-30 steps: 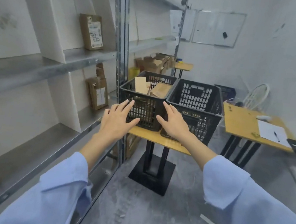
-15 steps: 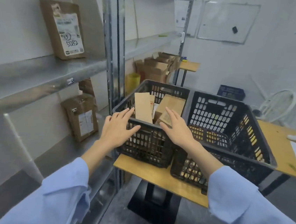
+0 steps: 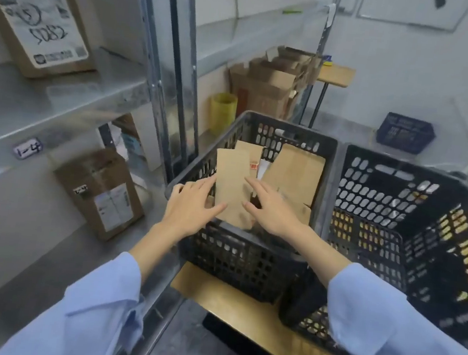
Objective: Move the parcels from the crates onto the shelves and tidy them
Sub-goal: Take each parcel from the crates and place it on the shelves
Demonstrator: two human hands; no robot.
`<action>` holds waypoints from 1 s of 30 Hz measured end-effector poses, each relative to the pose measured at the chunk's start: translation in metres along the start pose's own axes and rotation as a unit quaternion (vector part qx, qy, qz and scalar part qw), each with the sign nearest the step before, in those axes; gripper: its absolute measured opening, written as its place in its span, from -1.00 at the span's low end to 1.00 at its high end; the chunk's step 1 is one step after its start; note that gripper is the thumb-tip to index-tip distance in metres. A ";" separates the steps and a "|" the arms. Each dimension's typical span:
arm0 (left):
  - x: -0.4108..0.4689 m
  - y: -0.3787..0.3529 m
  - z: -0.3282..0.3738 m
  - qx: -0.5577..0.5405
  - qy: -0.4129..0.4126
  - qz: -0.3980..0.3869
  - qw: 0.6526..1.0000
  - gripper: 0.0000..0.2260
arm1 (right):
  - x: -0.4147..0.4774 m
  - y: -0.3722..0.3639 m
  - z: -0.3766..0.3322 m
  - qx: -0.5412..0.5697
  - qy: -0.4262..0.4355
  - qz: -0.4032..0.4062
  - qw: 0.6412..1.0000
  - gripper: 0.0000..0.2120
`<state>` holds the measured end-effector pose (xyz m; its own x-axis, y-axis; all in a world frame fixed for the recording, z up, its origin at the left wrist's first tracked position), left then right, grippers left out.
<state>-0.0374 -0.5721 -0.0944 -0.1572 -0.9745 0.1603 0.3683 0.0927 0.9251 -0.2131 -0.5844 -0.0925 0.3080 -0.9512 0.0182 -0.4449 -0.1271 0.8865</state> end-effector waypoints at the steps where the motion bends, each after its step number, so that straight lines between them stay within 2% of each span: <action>1: 0.006 -0.003 0.000 -0.004 0.003 -0.007 1.000 -0.33 | 0.008 -0.002 0.003 0.005 0.003 -0.008 1.000 -0.41; 6: 0.026 -0.012 0.006 -0.019 0.016 0.002 1.000 -0.33 | 0.040 -0.016 0.019 0.058 0.008 -0.046 0.997 -0.39; 13: 0.064 -0.022 0.009 -0.099 0.015 -0.020 0.995 -0.31 | 0.081 -0.004 0.037 0.173 0.001 -0.027 0.985 -0.37; 17: 0.081 -0.024 0.007 -0.152 0.026 -0.048 0.987 -0.25 | 0.096 0.001 0.051 0.185 -0.005 -0.039 0.982 -0.37; 25: 0.070 -0.034 -0.007 -0.201 0.037 -0.078 0.976 -0.11 | 0.088 -0.011 0.059 0.247 -0.011 -0.081 0.966 -0.24; 30: 0.068 -0.036 -0.007 -0.256 0.054 -0.073 0.962 -0.09 | 0.082 -0.013 0.055 0.248 -0.022 -0.081 0.965 -0.37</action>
<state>-0.0547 -0.6433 -0.1192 -0.1551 -0.9877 -0.0211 0.7577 -0.1327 0.6390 -0.2281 -0.6763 -0.1279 0.3754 -0.9176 -0.1307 -0.7451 -0.3827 0.5463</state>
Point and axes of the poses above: each hand's wrist, its own x-axis towards the middle knuckle, its own y-axis out of the back of the hand, z = x × y, the point moved 7 cm from there along x, towards the middle knuckle, and after that the axes turned 2 degrees about -x, right-handed, at the moved point
